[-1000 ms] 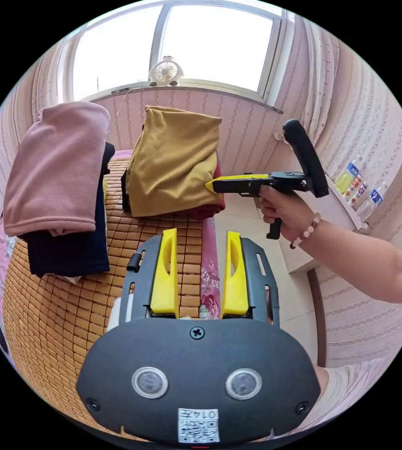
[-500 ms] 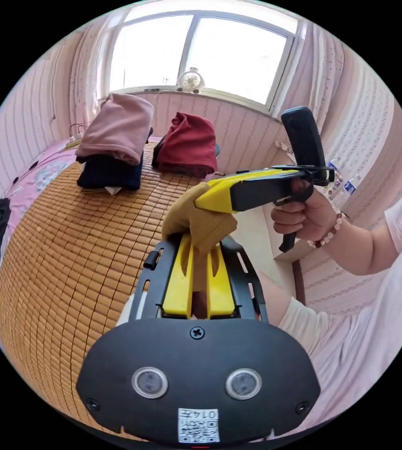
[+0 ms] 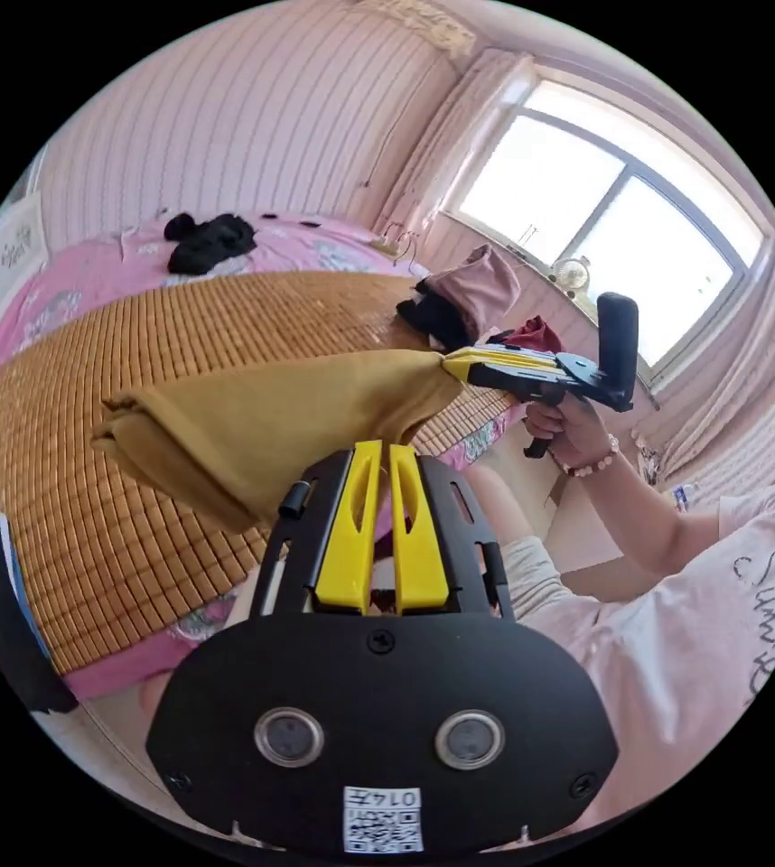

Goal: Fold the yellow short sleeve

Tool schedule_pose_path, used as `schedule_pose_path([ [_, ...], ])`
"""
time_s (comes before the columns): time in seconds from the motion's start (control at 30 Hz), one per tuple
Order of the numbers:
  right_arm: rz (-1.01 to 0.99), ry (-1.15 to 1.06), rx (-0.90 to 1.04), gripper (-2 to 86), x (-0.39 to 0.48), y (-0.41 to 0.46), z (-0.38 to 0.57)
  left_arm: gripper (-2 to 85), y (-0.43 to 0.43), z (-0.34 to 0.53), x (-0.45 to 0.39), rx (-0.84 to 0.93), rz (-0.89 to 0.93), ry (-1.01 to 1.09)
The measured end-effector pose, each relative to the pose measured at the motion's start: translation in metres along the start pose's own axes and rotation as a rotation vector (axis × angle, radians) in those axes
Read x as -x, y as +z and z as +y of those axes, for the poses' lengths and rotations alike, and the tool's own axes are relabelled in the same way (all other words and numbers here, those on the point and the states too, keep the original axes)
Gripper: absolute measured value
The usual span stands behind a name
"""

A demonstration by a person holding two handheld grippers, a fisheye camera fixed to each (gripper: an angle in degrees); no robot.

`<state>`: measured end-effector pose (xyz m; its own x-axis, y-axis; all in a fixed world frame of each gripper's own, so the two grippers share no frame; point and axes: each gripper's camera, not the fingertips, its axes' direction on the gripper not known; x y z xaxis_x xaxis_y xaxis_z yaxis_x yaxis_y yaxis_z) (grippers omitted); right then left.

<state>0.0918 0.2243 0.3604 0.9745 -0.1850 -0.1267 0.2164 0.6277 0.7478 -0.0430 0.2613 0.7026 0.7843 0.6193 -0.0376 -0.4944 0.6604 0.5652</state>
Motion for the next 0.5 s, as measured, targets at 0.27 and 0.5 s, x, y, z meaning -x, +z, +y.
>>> schedule_pose_path([
  [0.27, -0.026, 0.023, 0.346, 1.9, 0.048, 0.133, 0.042, -0.8, 0.004, 0.108, 0.112, 0.163, -0.082, -0.449],
  [0.5, -0.039, -0.251, 0.421, 9.9, 0.114, 0.207, 0.000, 6.2, 0.002, 0.093, 0.122, 0.118, -0.099, -0.376],
])
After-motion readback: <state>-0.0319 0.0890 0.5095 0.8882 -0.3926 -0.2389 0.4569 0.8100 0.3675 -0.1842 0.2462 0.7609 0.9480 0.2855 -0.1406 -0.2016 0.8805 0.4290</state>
